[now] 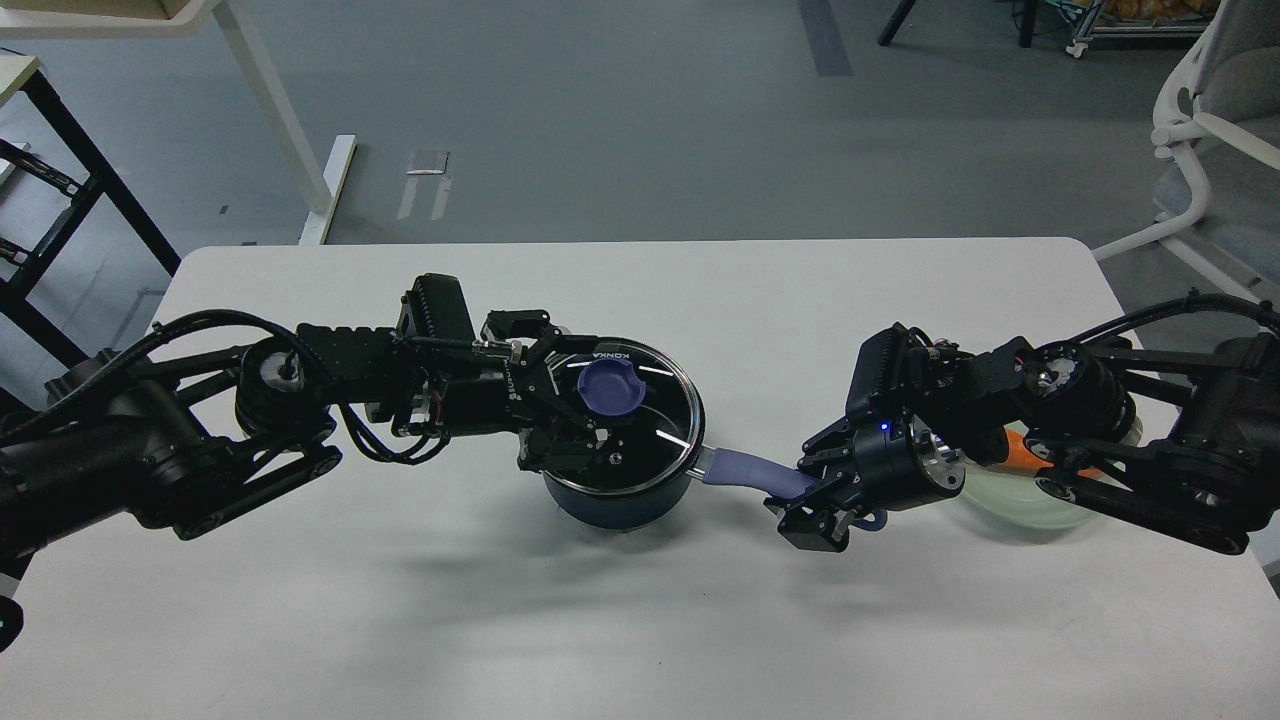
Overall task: Open pot lid
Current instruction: 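Close the left gripper on the purple lid knob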
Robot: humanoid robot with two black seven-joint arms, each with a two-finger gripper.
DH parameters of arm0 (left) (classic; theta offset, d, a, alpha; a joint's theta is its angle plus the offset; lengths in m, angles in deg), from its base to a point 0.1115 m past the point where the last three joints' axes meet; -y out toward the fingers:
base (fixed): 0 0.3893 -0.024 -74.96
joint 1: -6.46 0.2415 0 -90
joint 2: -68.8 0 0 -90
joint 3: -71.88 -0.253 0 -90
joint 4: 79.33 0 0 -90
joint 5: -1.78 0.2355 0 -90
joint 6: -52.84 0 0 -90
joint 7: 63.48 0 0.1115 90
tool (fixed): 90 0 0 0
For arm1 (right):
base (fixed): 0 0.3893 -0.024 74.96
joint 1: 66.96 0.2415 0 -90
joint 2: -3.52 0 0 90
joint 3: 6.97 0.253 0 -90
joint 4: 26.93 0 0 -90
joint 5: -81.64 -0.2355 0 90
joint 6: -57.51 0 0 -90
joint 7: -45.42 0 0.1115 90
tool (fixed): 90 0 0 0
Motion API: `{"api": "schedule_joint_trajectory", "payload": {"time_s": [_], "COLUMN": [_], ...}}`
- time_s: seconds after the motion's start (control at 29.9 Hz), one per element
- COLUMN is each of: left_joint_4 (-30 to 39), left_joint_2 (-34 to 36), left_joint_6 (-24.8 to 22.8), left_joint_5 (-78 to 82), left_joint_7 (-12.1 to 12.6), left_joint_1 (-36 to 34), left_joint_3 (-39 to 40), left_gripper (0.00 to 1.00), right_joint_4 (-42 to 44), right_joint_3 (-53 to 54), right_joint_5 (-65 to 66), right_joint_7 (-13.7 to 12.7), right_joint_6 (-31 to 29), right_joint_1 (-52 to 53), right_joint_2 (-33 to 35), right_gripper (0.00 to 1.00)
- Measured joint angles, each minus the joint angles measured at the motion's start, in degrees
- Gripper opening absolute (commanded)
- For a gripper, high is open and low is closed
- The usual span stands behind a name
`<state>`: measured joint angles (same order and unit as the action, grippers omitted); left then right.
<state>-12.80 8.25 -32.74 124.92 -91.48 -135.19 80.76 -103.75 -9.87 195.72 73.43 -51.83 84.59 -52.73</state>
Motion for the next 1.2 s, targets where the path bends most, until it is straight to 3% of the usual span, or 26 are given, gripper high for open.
{"api": "schedule_joint_trajectory", "payload": {"time_s": [0.13,0.33,0.63,0.8,0.97,1.2], "left_joint_4": [0.0,-0.08,-0.51,-0.53,-0.54,-0.53], "left_joint_2": [-0.08,-0.25,-0.35,-0.33,-0.27,-0.27], "left_joint_6": [-0.02,-0.02,-0.08,-0.11,-0.11,0.21], "left_joint_5": [-0.03,-0.09,-0.18,-0.19,-0.19,-0.19], "left_joint_7": [0.0,0.0,0.0,0.01,0.01,0.13], "left_joint_1": [0.55,1.01,1.03,1.03,1.03,0.81], "left_joint_3": [-0.02,0.0,0.08,0.08,0.08,0.15], "left_gripper": [0.95,0.79,0.7,0.43,0.24,0.24], "right_joint_4": [0.0,0.0,0.0,0.0,0.0,0.0], "right_joint_3": [0.0,0.0,0.0,0.0,0.0,0.0], "right_joint_5": [0.0,0.0,0.0,0.0,0.0,0.0], "right_joint_7": [0.0,-0.02,-0.02,-0.01,-0.01,-0.01], "right_joint_6": [0.0,0.0,0.0,0.0,0.0,0.0], "right_joint_1": [0.0,0.0,-0.03,-0.03,-0.03,-0.03], "right_joint_2": [0.0,0.08,0.09,0.09,0.09,0.02], "right_gripper": [0.19,0.19,0.19,0.19,0.19,0.19]}}
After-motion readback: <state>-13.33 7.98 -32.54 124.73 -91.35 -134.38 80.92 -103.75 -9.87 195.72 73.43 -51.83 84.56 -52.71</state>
